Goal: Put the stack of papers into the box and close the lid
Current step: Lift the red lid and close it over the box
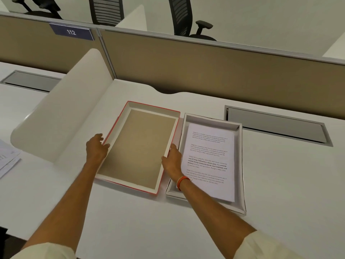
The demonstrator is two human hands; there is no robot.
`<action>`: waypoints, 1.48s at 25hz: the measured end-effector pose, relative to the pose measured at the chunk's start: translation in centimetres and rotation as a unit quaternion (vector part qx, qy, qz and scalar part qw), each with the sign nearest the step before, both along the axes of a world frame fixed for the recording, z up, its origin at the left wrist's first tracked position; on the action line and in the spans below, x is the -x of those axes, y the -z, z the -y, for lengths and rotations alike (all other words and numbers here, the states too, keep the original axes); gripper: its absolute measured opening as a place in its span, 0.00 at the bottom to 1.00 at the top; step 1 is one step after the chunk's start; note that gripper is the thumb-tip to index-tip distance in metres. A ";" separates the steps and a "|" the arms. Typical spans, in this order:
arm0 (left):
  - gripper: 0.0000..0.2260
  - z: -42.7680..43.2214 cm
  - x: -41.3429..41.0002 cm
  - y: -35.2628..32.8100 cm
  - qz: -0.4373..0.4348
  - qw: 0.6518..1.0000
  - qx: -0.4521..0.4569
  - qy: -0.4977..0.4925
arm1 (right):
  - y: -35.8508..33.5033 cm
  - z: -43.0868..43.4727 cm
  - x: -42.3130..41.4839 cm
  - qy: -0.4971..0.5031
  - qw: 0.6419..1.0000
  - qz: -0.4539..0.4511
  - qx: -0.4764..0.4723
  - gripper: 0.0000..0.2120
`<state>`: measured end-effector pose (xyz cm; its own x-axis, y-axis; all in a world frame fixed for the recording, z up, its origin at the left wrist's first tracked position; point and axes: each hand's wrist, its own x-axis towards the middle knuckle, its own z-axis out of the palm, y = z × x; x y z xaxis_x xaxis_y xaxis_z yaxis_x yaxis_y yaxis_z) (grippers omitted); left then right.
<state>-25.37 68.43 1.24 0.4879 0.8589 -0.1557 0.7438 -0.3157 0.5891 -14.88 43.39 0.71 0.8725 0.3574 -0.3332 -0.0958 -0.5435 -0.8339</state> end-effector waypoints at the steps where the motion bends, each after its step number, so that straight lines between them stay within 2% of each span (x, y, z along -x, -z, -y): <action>1: 0.23 -0.1 0.2 0.3 -0.013 1.000 -0.003 0.001 | 0.1 -0.2 0.3 0.007 1.000 0.002 0.007 0.23; 6: 0.11 -0.6 0.7 1.3 -0.025 0.999 -0.022 0.011 | 0.8 -0.8 1.0 0.023 1.000 0.012 0.014 0.26; 8: 0.10 -0.6 0.9 1.4 -0.013 1.000 -0.024 0.002 | 0.8 -0.8 1.1 0.031 0.999 0.008 0.006 0.26; 13: 0.11 -0.2 1.6 -0.6 0.022 0.999 -0.048 -0.011 | 0.8 -0.6 1.2 0.023 1.000 0.010 -0.006 0.23; 18: 0.12 1.2 1.3 -5.0 0.060 0.993 -0.099 -0.006 | -0.7 -0.1 0.6 0.015 0.999 0.035 -0.004 0.16; 23: 0.12 3.9 0.3 -9.1 0.074 0.984 -0.162 0.013 | -6.0 -2.2 -1.9 0.010 0.996 0.040 -0.074 0.25; 24: 0.12 4.6 0.0 -9.8 0.073 0.983 -0.168 0.013 | -7.3 -3.0 -2.6 0.003 0.995 0.036 -0.089 0.24; 26: 0.12 6.0 -0.6 -11.0 0.074 0.982 -0.176 0.000 | -9.8 -4.6 -3.4 -0.025 0.994 0.032 -0.105 0.11; 27: 0.12 6.8 -0.8 -11.7 0.076 0.981 -0.178 -0.007 | -11.1 -5.5 -3.4 -0.042 0.992 0.036 -0.111 0.09; 28: 0.12 7.6 -1.0 -12.2 0.076 0.980 -0.184 -0.007 | -12.1 -6.4 -3.4 -0.055 0.991 0.033 -0.117 0.14; 31: 0.13 9.9 -1.5 -13.4 0.058 0.974 -0.221 0.011 | -14.9 -8.7 -3.2 -0.067 0.986 -0.017 -0.152 0.24; 35: 0.13 12.9 -2.1 -14.7 0.057 0.962 -0.267 0.031 | -16.9 -9.4 -4.1 -0.048 0.978 -0.087 -0.186 0.21; 37: 0.15 14.0 -2.3 -15.0 0.027 0.958 -0.282 0.047 | -17.3 -9.2 -4.3 -0.043 0.974 -0.105 -0.194 0.18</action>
<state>-23.10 54.38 16.21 0.5622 0.7503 0.3478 0.6696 -0.6598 0.3411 -10.60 52.57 18.03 0.7605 0.5613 -0.3264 -0.2547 -0.2045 -0.9452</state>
